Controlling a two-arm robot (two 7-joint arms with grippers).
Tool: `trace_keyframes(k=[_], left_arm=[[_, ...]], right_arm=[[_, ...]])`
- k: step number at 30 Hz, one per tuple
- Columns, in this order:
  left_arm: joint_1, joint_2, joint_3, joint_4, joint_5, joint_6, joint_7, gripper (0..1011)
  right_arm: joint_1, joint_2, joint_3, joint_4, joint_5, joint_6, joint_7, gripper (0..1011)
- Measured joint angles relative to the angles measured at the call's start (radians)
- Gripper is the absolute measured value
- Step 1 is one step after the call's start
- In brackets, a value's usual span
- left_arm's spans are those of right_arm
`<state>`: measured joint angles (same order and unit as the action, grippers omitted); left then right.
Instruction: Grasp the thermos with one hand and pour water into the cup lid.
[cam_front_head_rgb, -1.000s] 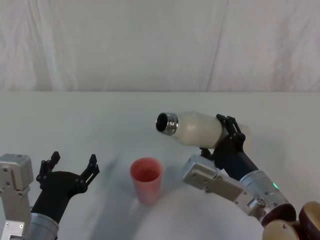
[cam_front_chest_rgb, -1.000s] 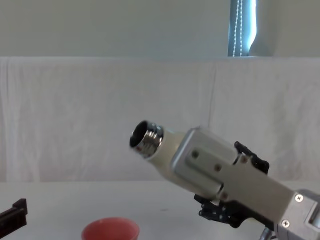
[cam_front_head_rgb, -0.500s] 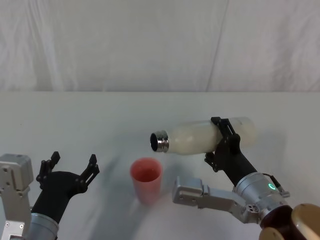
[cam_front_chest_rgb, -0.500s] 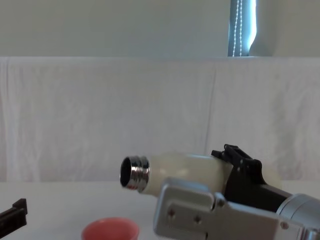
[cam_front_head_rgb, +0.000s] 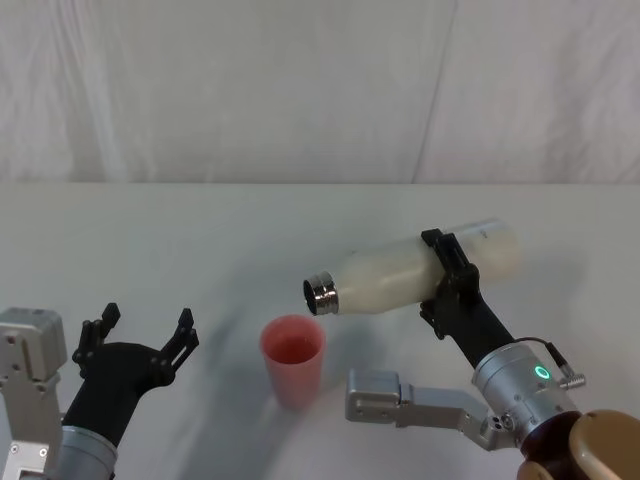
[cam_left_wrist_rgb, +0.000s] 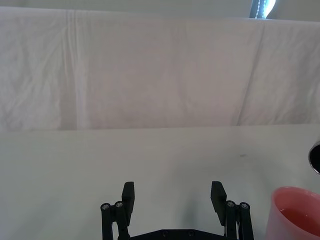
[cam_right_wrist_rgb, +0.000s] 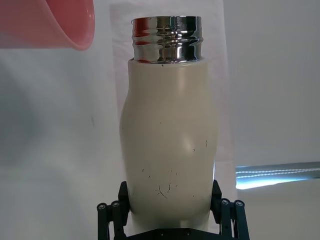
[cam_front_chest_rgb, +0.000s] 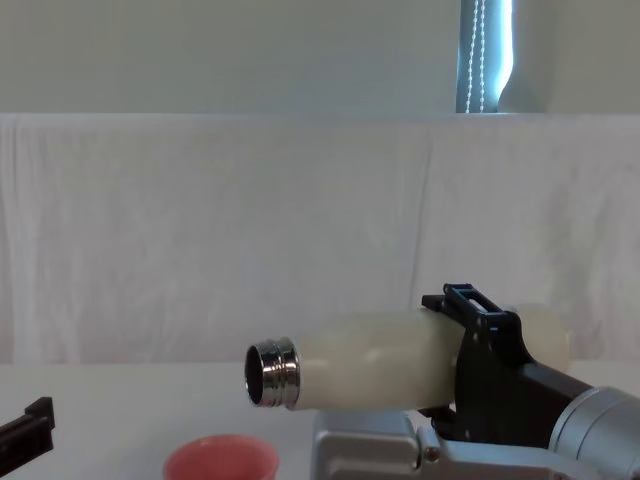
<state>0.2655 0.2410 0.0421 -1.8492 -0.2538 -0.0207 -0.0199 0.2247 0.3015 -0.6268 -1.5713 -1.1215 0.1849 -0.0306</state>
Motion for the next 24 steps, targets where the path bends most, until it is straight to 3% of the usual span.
trace_keyframes(k=[13, 24], left_arm=[[0.000, 0.000, 0.000, 0.000, 0.000, 0.000, 0.000, 1001], [0.000, 0.000, 0.000, 0.000, 0.000, 0.000, 0.000, 1001]], right_arm=[[0.021, 0.021, -0.028, 0.004, -0.070, 0.013, -0.004, 950], [0.025, 0.027, -0.032, 0.001, -0.079, 0.015, -0.004, 950]])
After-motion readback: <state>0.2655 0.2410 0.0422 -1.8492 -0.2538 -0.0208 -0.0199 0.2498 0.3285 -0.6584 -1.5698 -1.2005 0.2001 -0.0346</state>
